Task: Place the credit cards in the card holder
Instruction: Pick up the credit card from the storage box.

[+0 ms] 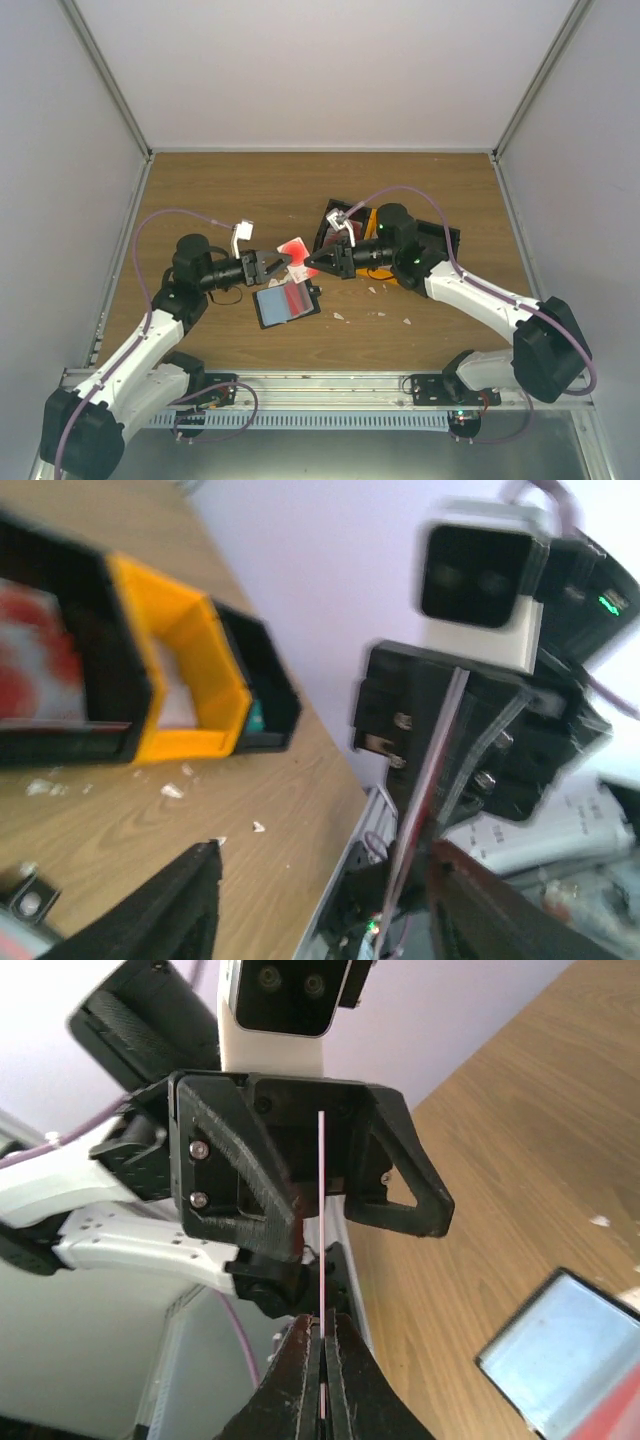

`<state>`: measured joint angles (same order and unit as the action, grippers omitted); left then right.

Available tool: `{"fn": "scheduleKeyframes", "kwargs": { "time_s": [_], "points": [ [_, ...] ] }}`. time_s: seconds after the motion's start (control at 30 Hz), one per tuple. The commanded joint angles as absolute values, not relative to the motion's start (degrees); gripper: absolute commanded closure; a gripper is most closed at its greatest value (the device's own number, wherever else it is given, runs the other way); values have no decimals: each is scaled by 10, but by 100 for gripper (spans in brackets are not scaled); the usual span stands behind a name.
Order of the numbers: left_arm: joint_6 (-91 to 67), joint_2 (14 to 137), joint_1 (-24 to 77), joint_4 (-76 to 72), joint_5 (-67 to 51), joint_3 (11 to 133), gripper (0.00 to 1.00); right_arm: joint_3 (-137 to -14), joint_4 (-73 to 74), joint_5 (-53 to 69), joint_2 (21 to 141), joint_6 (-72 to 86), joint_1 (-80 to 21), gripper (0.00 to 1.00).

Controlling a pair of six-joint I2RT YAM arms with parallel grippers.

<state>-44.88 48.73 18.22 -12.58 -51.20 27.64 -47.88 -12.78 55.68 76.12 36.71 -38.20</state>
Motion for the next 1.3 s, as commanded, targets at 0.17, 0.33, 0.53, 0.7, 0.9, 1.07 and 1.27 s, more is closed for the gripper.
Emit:
{"fn": "scheduleKeyframes", "kwargs": {
  "time_s": [0.17,0.33,0.53,0.7,0.9,1.07,1.27],
  "points": [
    [-408,481,182,144,-262,278,36,-452,32,340,756,371,-398,100],
    [-429,477,183,158,-237,240,37,-423,12,281,778,416,-444,100],
    [-432,502,182,170,-237,218,39,-426,-65,265,869,458,-479,100],
    [-436,530,183,173,-236,212,46,-432,-121,288,933,471,-479,100],
    [-441,559,182,169,-244,193,63,-412,-191,324,977,504,-481,100],
    [-445,579,183,154,-252,175,70,-414,-202,324,1001,514,-480,99],
    [-445,586,182,150,-247,169,71,-412,-211,312,1022,539,-479,99]
  ]
}}
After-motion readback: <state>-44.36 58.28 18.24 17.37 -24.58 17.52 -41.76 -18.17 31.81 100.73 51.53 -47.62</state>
